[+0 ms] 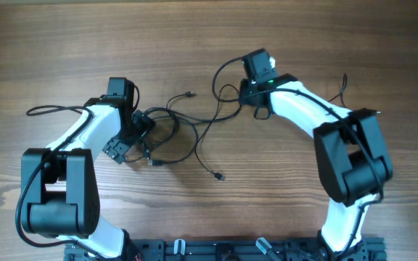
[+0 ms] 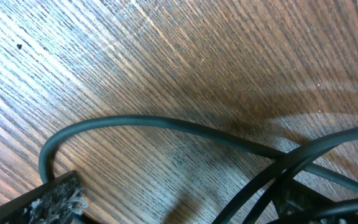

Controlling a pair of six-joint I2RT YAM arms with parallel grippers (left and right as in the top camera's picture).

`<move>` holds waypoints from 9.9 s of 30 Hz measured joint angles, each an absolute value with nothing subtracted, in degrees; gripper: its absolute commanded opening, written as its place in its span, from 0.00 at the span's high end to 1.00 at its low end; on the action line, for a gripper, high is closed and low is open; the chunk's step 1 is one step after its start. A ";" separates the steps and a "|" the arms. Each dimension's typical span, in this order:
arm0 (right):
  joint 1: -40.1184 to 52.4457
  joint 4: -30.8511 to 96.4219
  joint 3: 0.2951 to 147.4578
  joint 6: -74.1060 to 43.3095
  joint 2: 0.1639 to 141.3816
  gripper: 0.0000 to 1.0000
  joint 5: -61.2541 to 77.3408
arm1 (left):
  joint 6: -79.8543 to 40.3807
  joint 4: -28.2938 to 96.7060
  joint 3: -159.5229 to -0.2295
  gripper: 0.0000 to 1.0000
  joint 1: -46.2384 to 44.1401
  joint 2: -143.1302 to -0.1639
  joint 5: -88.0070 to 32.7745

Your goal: Untangle cables

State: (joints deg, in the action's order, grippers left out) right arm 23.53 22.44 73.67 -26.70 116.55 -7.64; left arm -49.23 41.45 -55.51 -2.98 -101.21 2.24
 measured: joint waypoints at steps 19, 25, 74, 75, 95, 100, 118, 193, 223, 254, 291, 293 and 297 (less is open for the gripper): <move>20.53 39.42 76.51 -26.87 113.84 0.96 -11.14 | -49.21 41.47 -55.51 0.00 -3.07 -101.19 2.33; 8.19 44.64 76.71 -29.80 97.25 0.96 -15.51 | -49.21 41.74 -55.53 0.00 -3.14 -101.19 2.55; -14.94 30.06 76.84 -16.53 114.48 0.00 -15.59 | -49.65 42.44 -55.64 0.00 -3.18 -101.21 2.74; -14.94 29.47 76.82 -16.05 115.39 0.00 -15.40 | -49.67 42.41 -55.64 0.00 -3.18 -101.21 2.74; -18.76 35.79 79.37 -10.13 119.26 0.96 4.58 | -49.98 42.41 -55.64 0.00 -3.18 -101.21 2.70; -17.89 39.70 79.09 -9.23 119.28 0.95 16.91 | -50.06 42.24 -55.61 0.00 -3.20 -101.21 2.66; -12.19 41.54 76.64 -8.64 77.80 0.96 22.74 | -50.06 42.00 -55.61 0.00 -3.18 -101.21 2.55; 1.56 60.58 82.76 -12.23 104.88 0.00 1.43 | -50.09 41.34 -55.46 0.00 -3.33 -101.14 2.57; 3.18 24.03 52.58 -1.45 101.12 0.96 0.05 | -44.01 42.50 -54.87 0.00 -2.28 -94.98 -3.95; -2.26 32.77 65.87 -7.31 82.59 0.96 -4.54 | -43.53 63.22 -54.83 0.00 -2.24 -34.15 -0.78; -48.07 4.60 66.59 -6.20 103.79 0.90 -9.39 | -43.53 64.29 -54.81 0.00 -2.24 -33.85 1.02; -48.14 4.10 66.59 -6.50 106.43 0.56 -6.70 | -43.53 64.29 -54.81 0.00 -2.24 -33.85 1.04; -48.05 4.10 66.59 -7.90 109.82 0.00 -4.01 | -43.53 64.29 -54.81 0.00 -2.24 -33.85 1.02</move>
